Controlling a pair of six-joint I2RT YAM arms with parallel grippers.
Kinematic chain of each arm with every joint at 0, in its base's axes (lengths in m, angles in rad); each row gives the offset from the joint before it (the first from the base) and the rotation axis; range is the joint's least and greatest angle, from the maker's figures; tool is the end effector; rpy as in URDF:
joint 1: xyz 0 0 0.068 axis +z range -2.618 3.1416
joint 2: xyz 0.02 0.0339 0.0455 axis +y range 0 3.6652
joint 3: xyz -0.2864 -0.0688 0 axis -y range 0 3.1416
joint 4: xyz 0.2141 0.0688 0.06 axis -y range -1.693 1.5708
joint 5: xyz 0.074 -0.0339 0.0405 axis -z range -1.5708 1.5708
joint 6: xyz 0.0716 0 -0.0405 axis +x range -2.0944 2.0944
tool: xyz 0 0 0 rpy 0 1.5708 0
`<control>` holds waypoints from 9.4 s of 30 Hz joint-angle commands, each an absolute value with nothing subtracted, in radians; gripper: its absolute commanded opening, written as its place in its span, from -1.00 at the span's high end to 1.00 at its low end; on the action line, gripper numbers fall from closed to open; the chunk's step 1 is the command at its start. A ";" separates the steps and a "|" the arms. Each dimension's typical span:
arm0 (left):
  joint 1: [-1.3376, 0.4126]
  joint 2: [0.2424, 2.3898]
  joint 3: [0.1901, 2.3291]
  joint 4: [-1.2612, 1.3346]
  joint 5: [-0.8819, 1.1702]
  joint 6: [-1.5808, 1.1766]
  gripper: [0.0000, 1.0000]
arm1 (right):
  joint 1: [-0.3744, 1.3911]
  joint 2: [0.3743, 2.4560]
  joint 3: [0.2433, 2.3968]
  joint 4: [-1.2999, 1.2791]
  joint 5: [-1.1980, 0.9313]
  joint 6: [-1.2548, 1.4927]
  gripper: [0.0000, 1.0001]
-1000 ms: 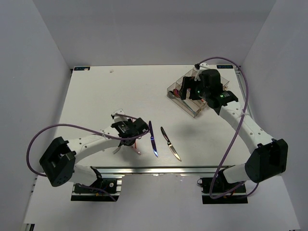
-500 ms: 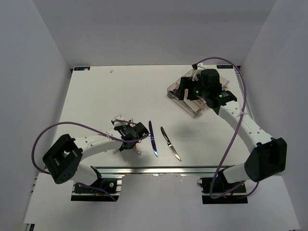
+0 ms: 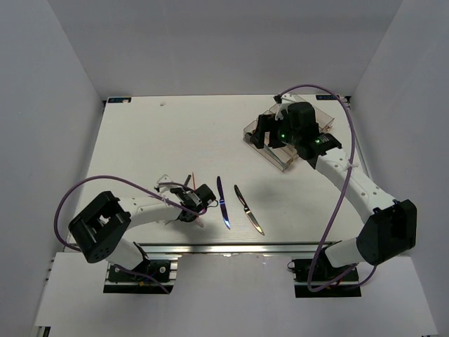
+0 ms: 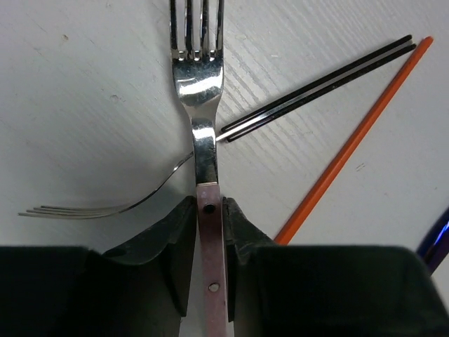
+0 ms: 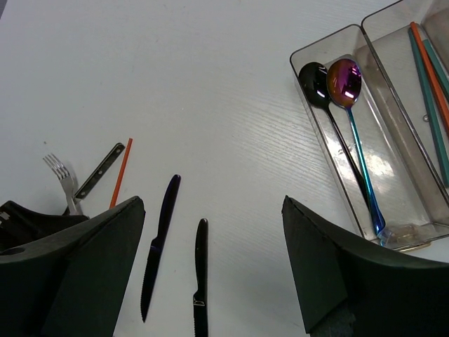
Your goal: Sort the eating utensils into containers
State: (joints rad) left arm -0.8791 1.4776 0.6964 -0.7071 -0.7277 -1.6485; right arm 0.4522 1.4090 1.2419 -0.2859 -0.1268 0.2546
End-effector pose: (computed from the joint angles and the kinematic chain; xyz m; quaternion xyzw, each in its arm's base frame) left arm 0.1631 -0.1222 0.1635 -0.3640 0.8600 0.0707 0.3506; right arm 0.2887 0.1503 0.3562 -0.1169 0.8387 0.2335 0.4779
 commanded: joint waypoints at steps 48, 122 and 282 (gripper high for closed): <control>-0.896 1.219 1.011 0.044 -0.327 -0.752 1.00 | 0.765 1.041 0.745 0.282 -0.230 0.635 -0.20; -0.743 1.104 1.038 -0.686 -0.677 -0.572 -0.96 | 0.031 1.924 1.908 -0.420 -0.279 -0.379 -0.78; -0.416 1.083 0.870 -0.634 -0.423 -0.474 -0.96 | 0.859 1.764 1.163 -0.503 0.137 0.282 -0.13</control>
